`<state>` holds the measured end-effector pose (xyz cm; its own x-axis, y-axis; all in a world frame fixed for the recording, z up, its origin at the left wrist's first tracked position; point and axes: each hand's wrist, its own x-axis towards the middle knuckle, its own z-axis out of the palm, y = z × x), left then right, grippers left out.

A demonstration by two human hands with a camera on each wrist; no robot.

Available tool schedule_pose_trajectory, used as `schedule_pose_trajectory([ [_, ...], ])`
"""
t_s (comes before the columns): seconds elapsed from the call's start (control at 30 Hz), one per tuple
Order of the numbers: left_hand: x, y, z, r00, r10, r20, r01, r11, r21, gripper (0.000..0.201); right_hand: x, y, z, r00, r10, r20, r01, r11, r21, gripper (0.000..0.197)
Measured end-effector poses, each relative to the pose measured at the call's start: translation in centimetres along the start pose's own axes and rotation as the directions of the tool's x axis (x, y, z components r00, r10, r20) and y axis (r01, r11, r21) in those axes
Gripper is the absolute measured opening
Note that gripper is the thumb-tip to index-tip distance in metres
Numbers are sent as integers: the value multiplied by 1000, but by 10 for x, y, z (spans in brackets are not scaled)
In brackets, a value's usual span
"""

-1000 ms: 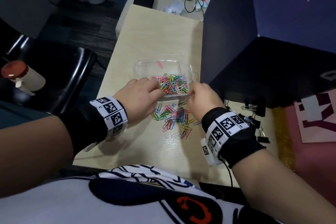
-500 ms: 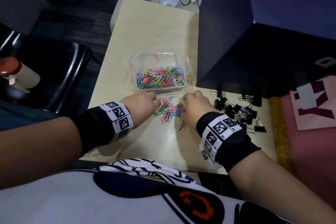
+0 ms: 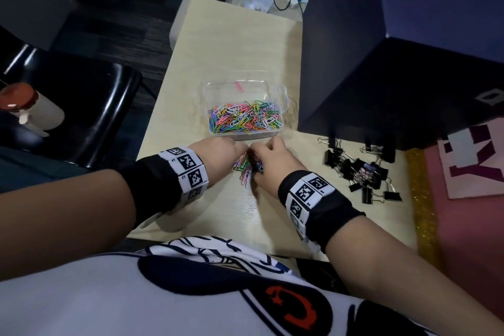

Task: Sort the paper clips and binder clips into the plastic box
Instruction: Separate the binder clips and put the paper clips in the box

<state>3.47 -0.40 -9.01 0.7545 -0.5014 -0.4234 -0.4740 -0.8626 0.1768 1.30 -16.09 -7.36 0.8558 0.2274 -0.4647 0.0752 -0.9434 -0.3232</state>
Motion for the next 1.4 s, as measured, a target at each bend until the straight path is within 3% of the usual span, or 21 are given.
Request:
schedule_pose_trajectory([
  [0.13,-1,2,-2,999,14,44,-19,994,111,29,5,4,3,999,-6,-36,5,999,-45,22],
  [0.37,-5,1,2,999,40,2,-39,981,189,20,7,14,0,995,65,-70,-66,998,-9,19],
  [0.6,-11,1,-21,989,25,-147,-30,999,-31,24,9,5,-36,971,56,-234,-29,993,117,9],
  [0.77,-10,-10,-53,939,-62,-338,9,987,-158,23,19,-11,-59,920,42,-390,52,973,226,14],
  [0.9,-7,-18,-65,916,-169,-364,84,967,-239,35,20,-13,-64,940,71,-334,4,976,218,33],
  [0.97,-9,-19,-62,916,-178,-359,90,964,-249,39,16,-7,-61,939,114,-325,-48,978,205,31],
  [1.07,-16,-13,-46,928,-103,-358,32,979,-200,33,12,6,-51,950,203,-238,-175,975,133,25],
  [1.13,-20,-7,-32,955,-37,-295,-2,991,-131,29,9,13,-37,962,247,-112,-241,968,66,35],
  [1.3,-12,0,-3,998,30,-56,-28,999,35,43,-1,13,-4,998,55,26,-52,992,-114,80],
  [1.4,-8,-2,2,998,50,-37,-46,993,105,44,-4,9,7,1000,-20,9,21,991,-132,77],
])
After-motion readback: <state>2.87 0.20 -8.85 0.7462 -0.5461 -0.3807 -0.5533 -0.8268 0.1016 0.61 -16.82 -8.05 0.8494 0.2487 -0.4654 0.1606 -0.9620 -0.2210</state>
